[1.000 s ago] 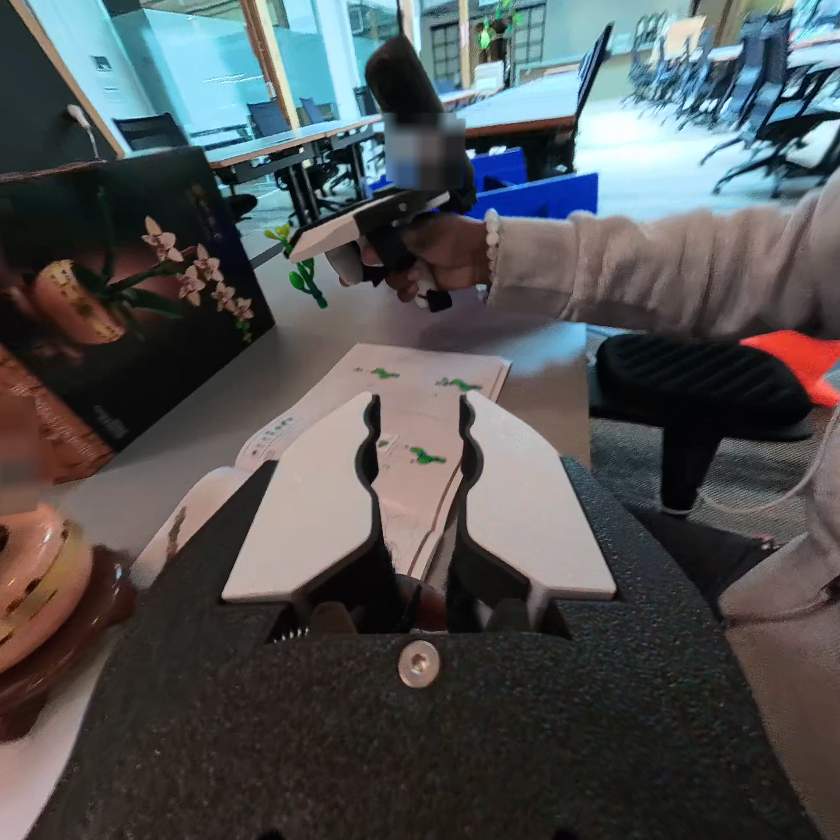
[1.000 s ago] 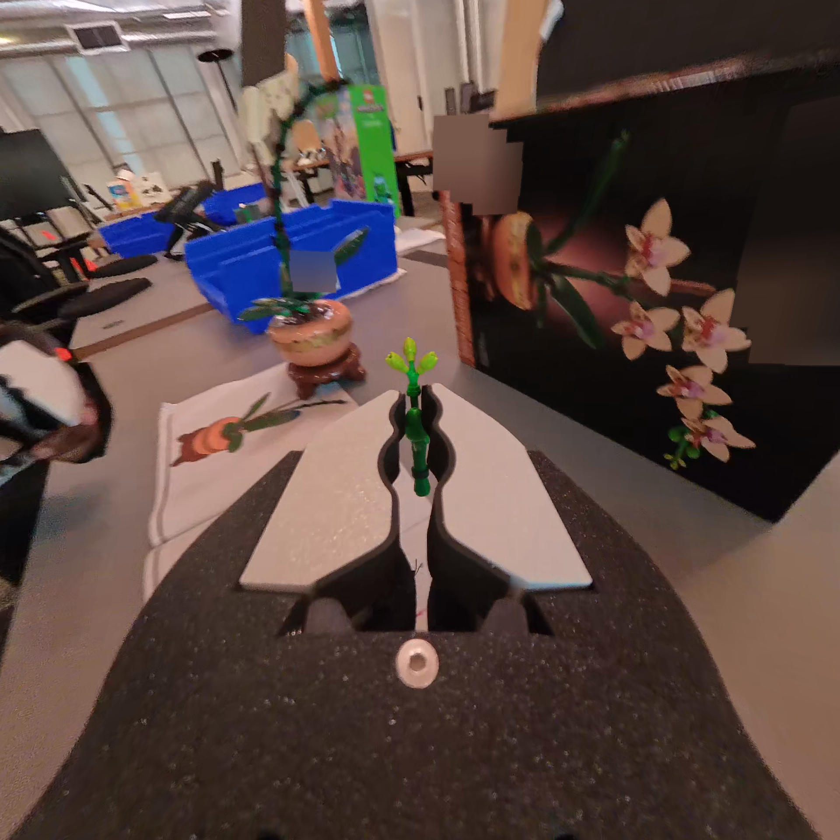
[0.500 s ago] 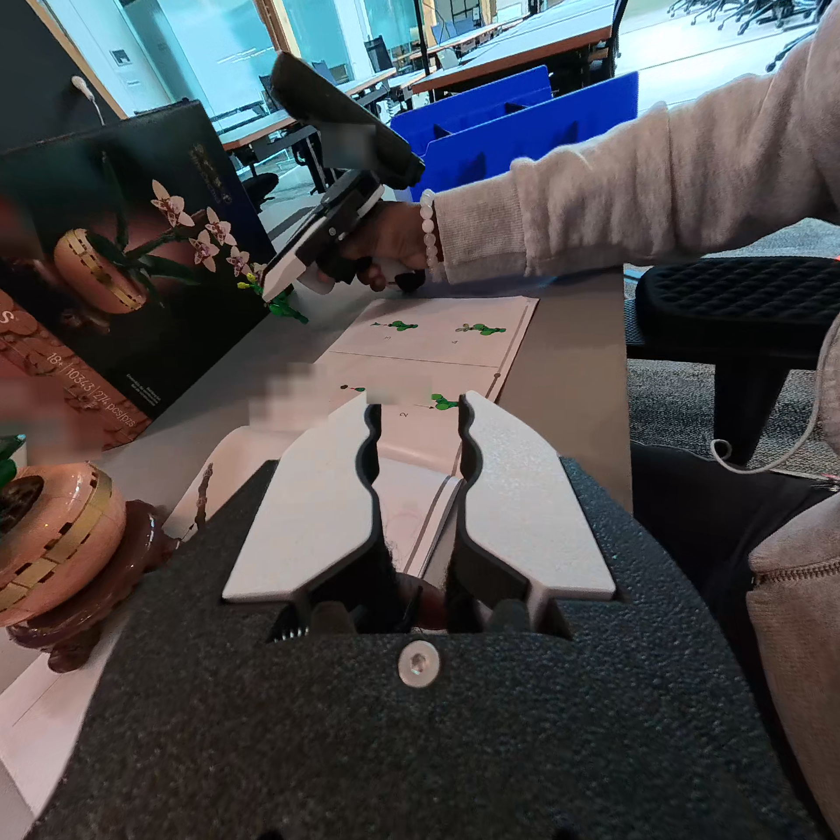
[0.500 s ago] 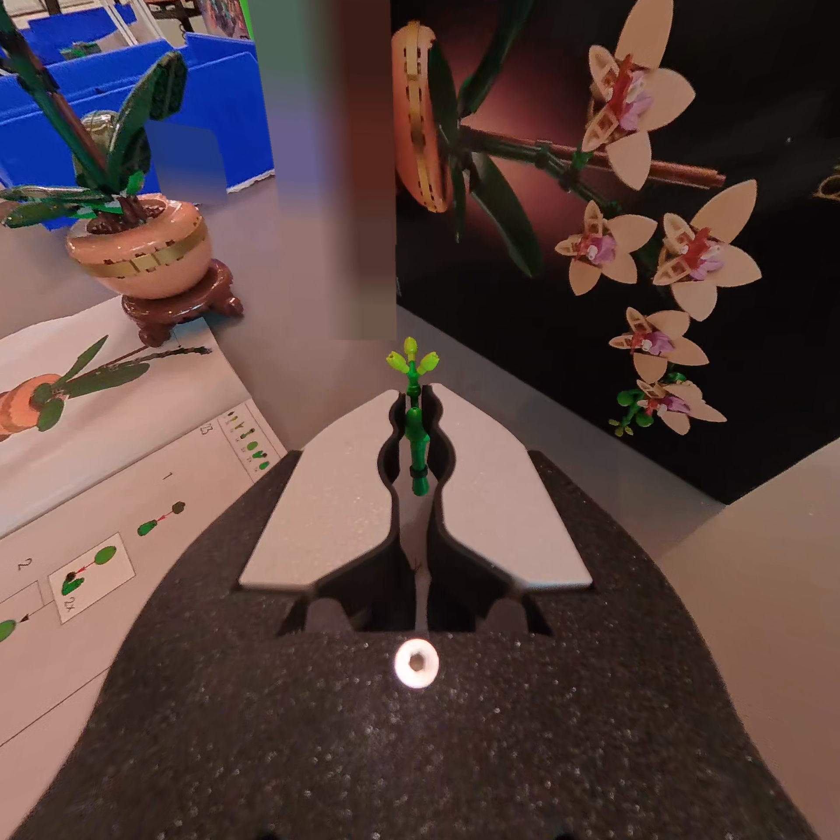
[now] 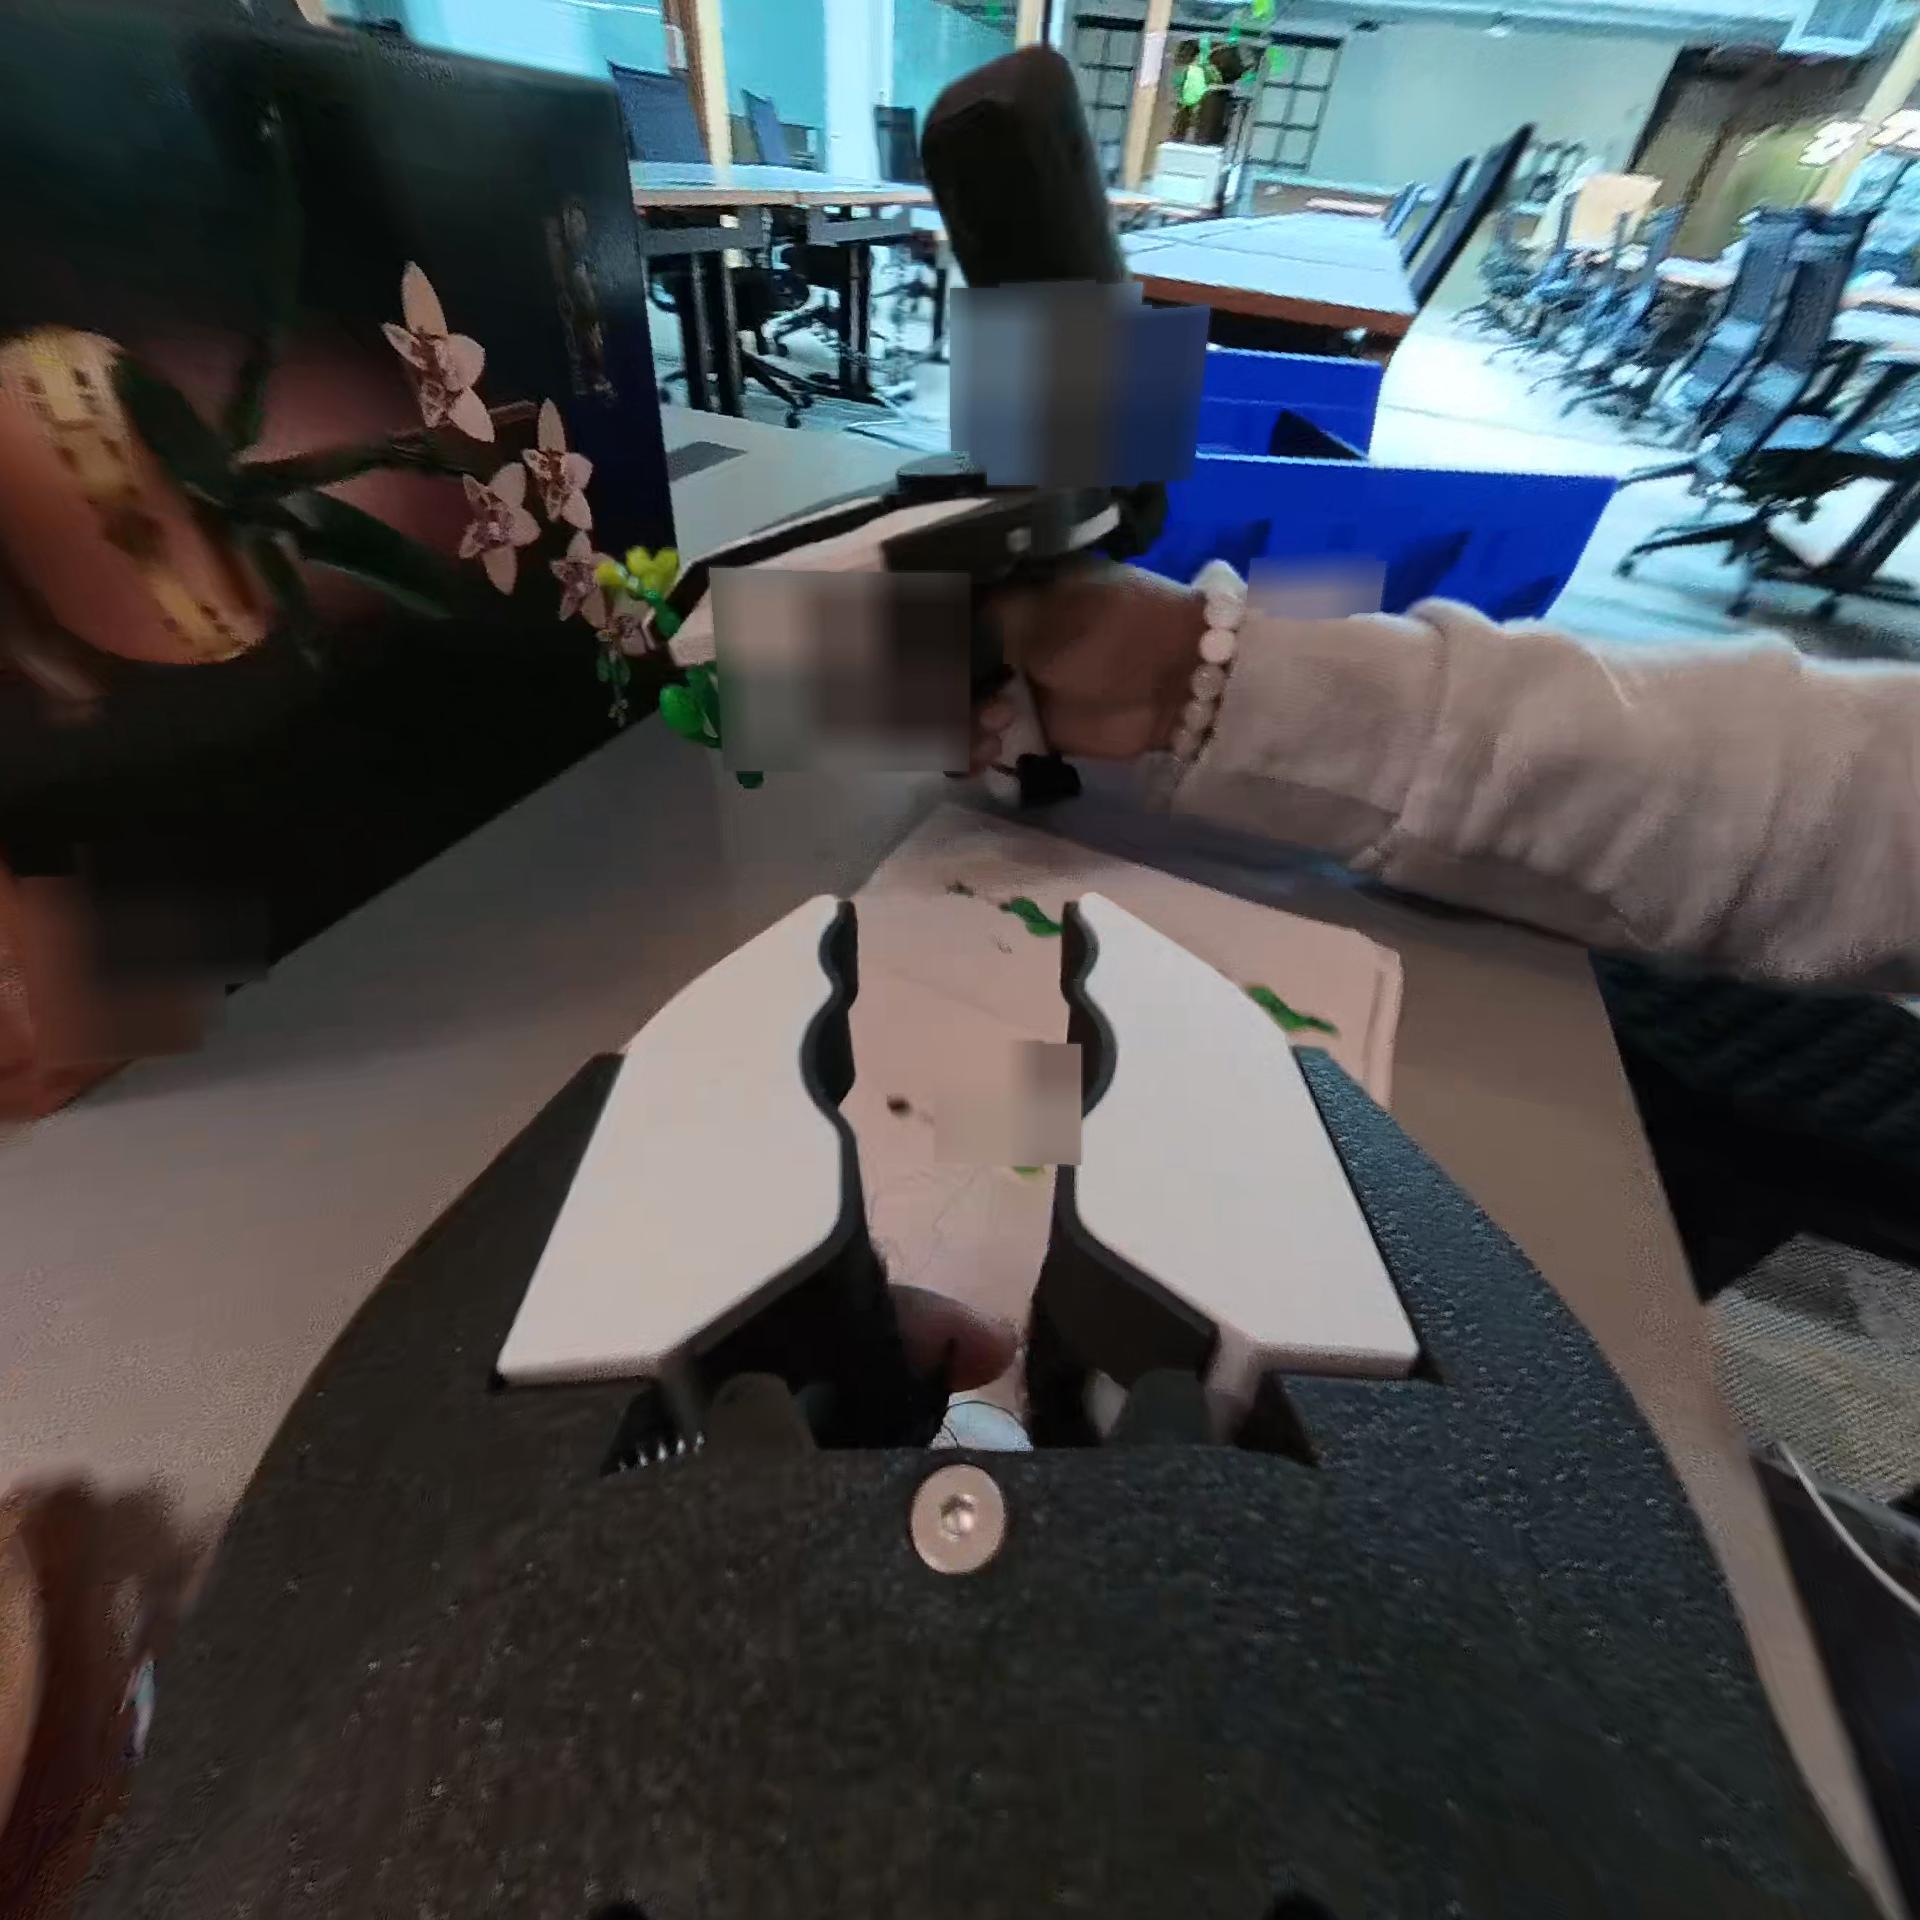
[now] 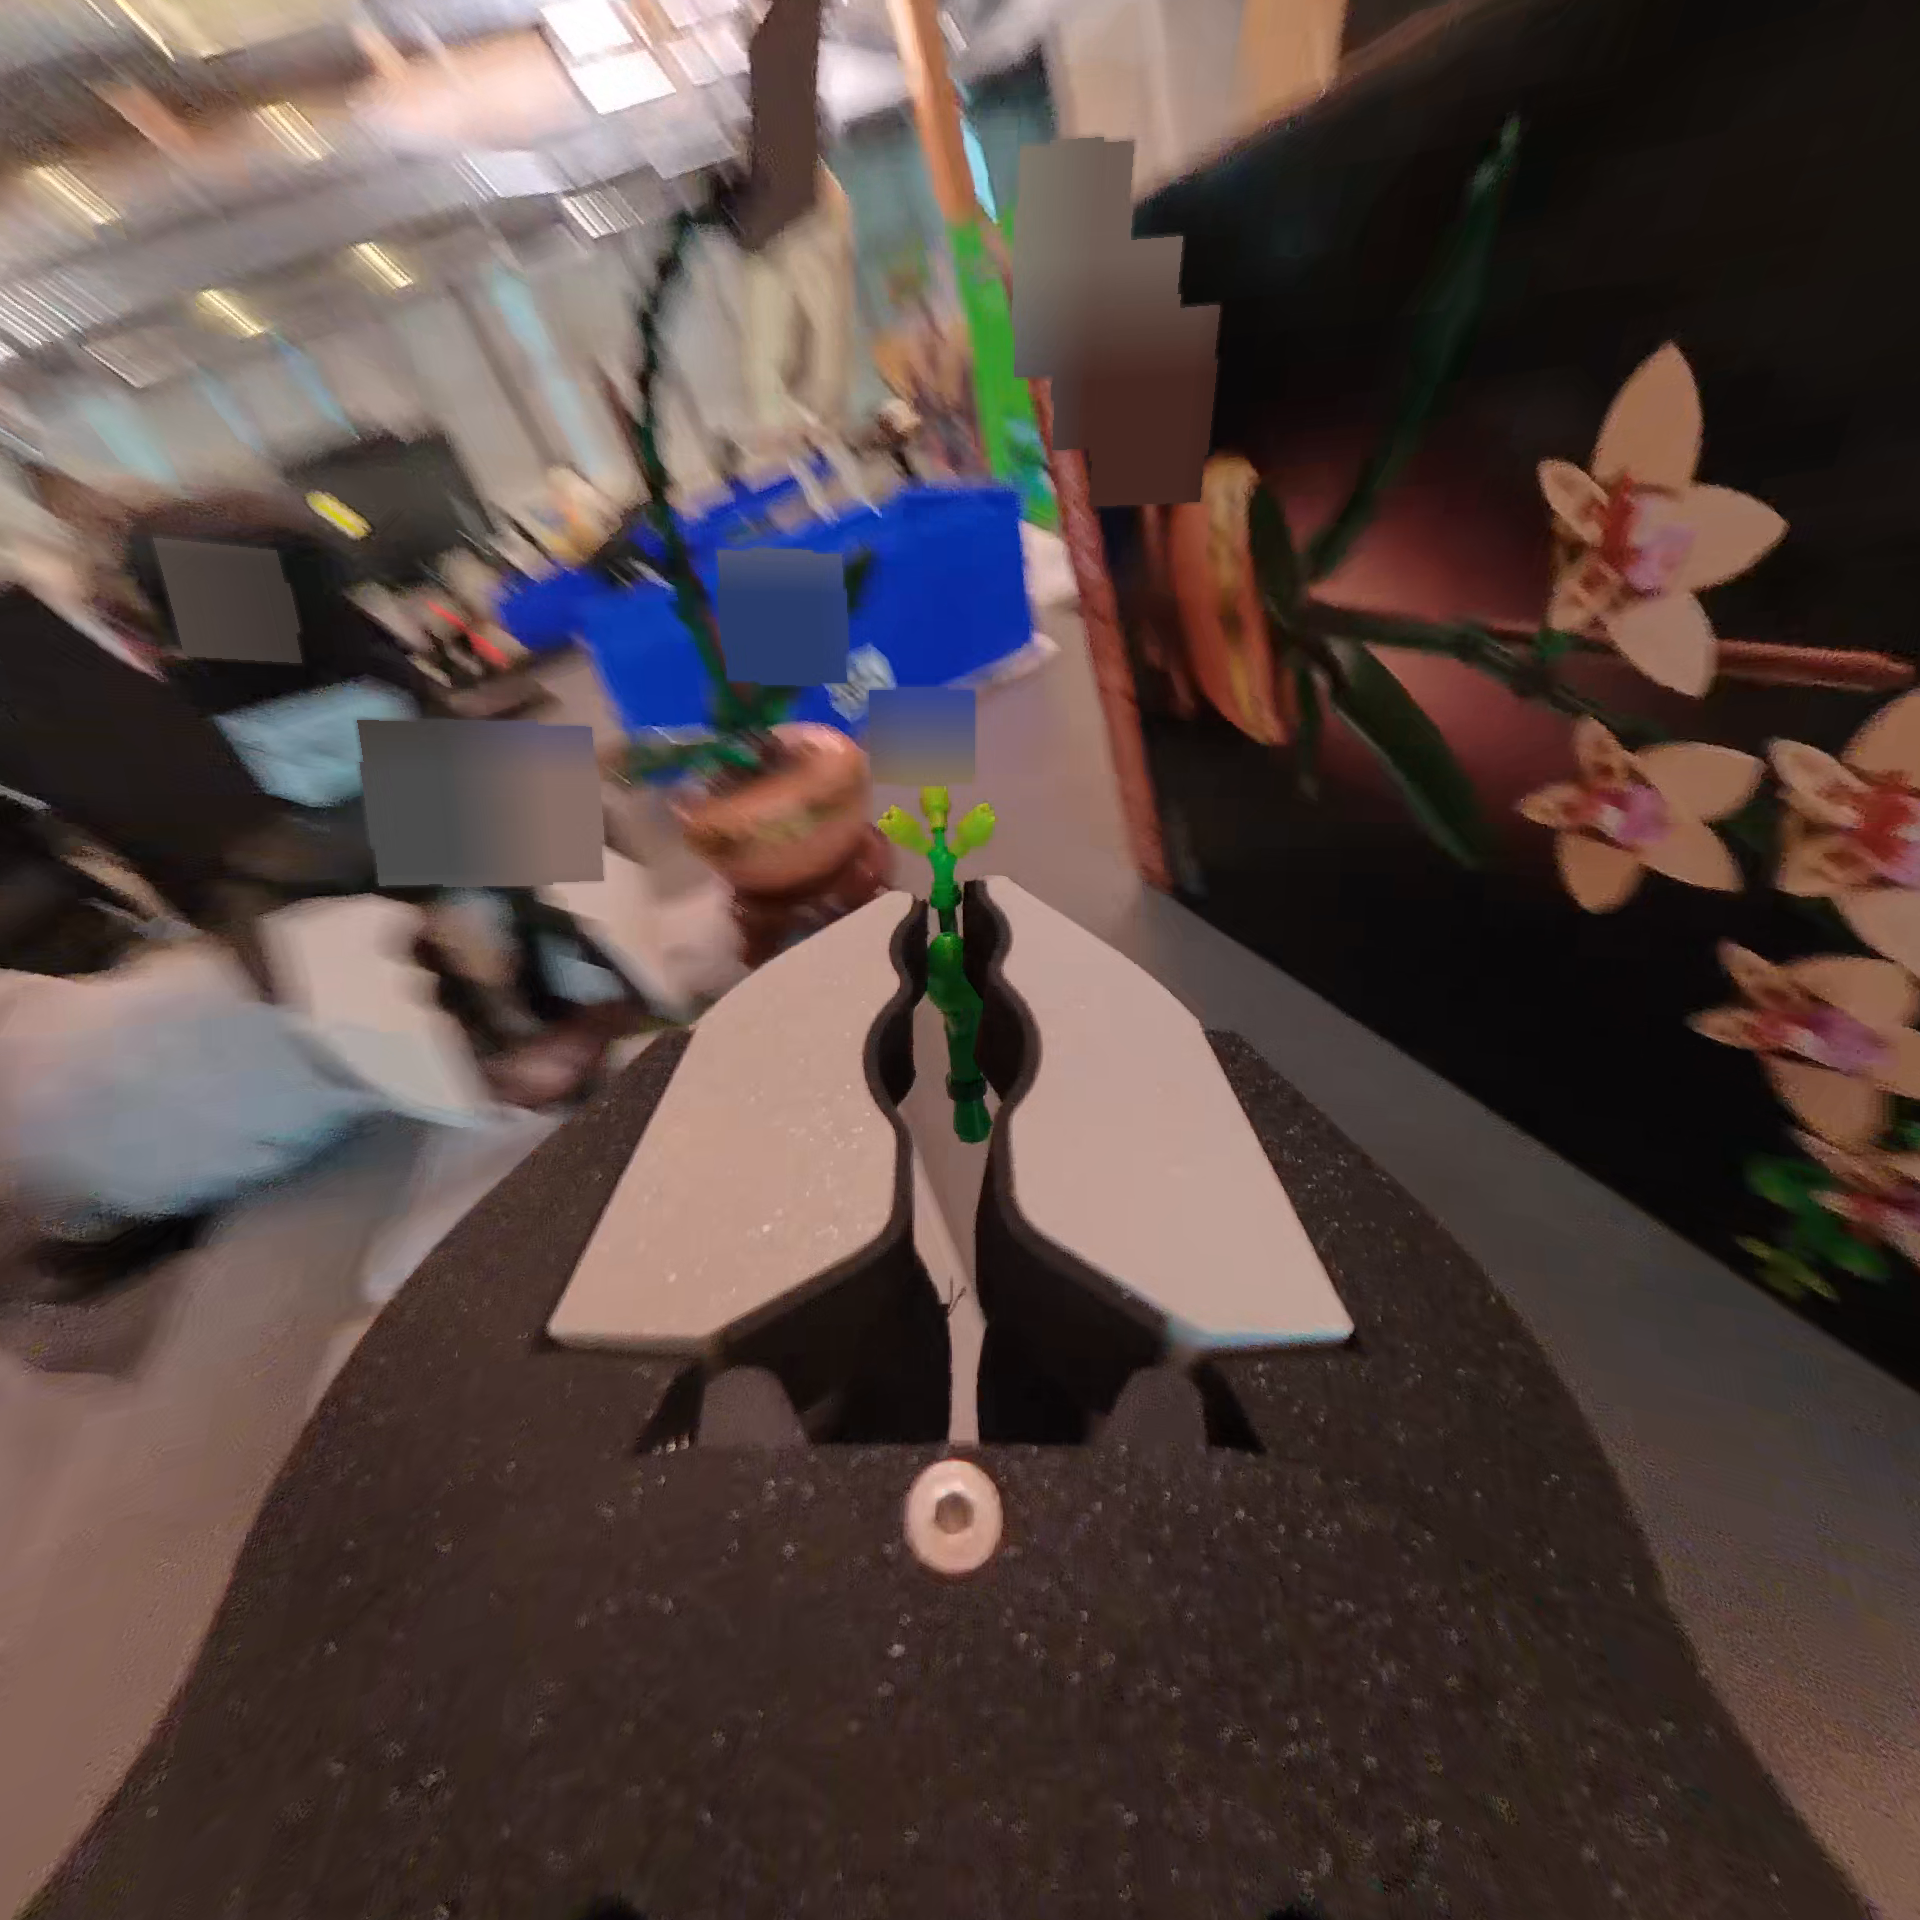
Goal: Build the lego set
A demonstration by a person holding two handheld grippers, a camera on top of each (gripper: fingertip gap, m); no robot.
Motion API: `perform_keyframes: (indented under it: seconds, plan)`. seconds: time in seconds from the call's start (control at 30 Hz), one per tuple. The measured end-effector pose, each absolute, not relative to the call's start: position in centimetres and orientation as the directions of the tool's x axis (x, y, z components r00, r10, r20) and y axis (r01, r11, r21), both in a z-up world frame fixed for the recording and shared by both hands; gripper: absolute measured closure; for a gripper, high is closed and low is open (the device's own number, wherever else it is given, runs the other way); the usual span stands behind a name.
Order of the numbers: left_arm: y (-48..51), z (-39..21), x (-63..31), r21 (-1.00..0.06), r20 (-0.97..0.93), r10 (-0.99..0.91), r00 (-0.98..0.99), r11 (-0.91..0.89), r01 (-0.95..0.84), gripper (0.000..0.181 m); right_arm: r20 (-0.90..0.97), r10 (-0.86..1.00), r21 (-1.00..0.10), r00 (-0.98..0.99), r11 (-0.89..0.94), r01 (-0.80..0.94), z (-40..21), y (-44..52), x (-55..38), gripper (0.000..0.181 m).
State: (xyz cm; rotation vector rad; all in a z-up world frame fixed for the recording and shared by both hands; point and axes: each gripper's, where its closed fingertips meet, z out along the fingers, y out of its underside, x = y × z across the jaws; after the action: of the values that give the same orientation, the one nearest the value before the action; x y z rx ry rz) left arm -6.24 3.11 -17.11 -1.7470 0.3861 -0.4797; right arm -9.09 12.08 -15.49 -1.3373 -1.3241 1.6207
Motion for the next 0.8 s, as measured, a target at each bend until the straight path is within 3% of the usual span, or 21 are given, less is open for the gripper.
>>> perform_keyframes:
  seconds: [0.13,0.4,0.5,0.57,0.67,0.8]
  plan:
    - [7.8,-17.0,-6.4,-0.962,0.232,-0.508,0.829,-0.248,0.116,0.146,-0.413,0.791,-0.890,-0.452,-0.456,0.015,-12.2,10.8,-8.0,0.176]
    - [9.2,-15.4,-4.9,-0.985,0.162,-0.582,0.797,-0.141,0.098,0.156,-0.420,0.710,-0.859,-0.565,-0.511,-0.005,-10.8,8.7,-6.8,0.176]
    - [8.9,-14.9,-4.9,-0.983,0.182,-0.598,0.780,-0.123,0.135,0.174,-0.404,0.718,-0.874,-0.566,-0.486,0.008,-11.0,8.1,-6.8,0.176]
    - [8.7,-14.9,-4.9,-0.983,0.183,-0.606,0.775,-0.125,0.134,0.175,-0.388,0.738,-0.891,-0.552,-0.454,0.019,-11.2,8.1,-6.8,0.175]
    - [8.8,-14.9,-5.3,-0.980,0.201,-0.584,0.786,-0.124,0.158,0.175,-0.347,0.812,-0.933,-0.469,-0.348,0.088,-12.4,8.6,-6.6,0.157]
    - [8.9,-15.0,-5.8,-0.982,0.189,-0.562,0.805,-0.113,0.151,0.175,-0.175,0.921,-0.979,-0.347,-0.126,0.161,-14.8,8.6,-6.5,0.161]
